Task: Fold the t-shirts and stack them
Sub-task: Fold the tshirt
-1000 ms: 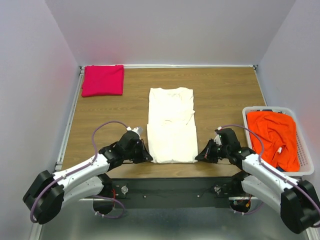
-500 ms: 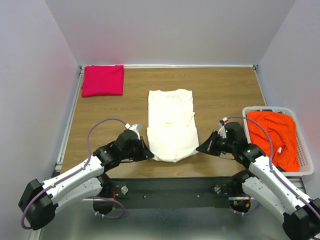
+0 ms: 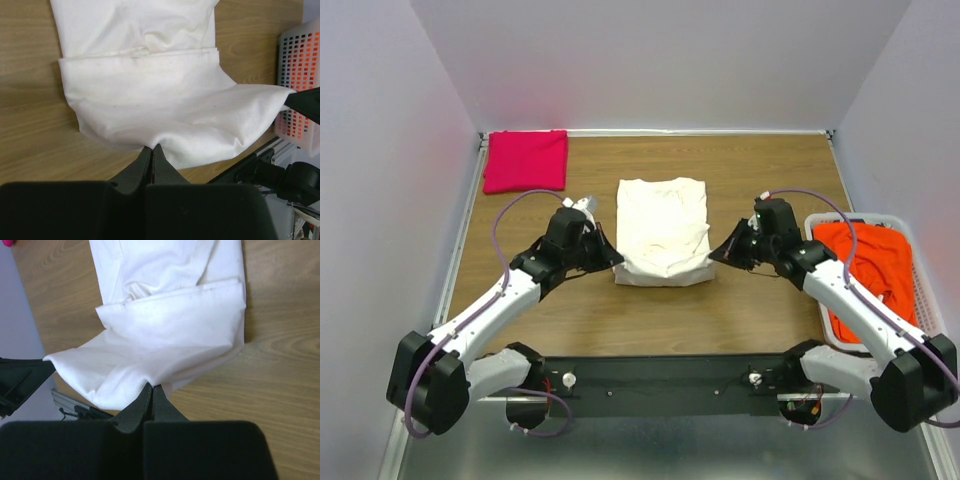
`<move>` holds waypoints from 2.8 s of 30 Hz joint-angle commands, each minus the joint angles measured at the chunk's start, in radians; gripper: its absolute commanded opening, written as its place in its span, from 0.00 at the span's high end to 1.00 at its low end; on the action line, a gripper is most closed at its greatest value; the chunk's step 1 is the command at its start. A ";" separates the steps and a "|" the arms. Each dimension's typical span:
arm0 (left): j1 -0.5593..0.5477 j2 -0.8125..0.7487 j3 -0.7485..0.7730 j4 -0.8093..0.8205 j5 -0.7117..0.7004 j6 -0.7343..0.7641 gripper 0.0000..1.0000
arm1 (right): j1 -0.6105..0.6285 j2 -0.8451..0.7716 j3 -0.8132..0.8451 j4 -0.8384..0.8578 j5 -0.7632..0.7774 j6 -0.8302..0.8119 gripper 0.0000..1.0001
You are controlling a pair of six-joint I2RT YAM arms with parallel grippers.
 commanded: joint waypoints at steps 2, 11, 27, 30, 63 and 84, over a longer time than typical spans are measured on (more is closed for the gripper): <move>0.052 0.075 0.091 0.054 0.080 0.086 1.00 | -0.003 0.096 0.119 0.021 0.085 -0.042 0.99; 0.217 0.351 0.373 0.111 0.200 0.119 1.00 | -0.084 0.404 0.450 0.051 0.101 -0.106 1.00; 0.363 1.021 0.947 0.353 0.289 0.119 0.04 | -0.257 1.108 1.077 0.080 0.048 -0.285 0.20; 0.362 0.984 0.887 0.353 0.258 0.120 0.05 | -0.256 1.067 1.000 0.086 0.062 -0.286 0.22; 0.049 0.944 0.530 0.254 -0.086 0.105 0.79 | 0.050 0.897 0.462 0.127 0.384 -0.247 0.37; -0.080 0.264 0.121 0.104 -0.254 0.042 0.72 | 0.166 0.268 0.050 0.065 0.413 -0.160 0.39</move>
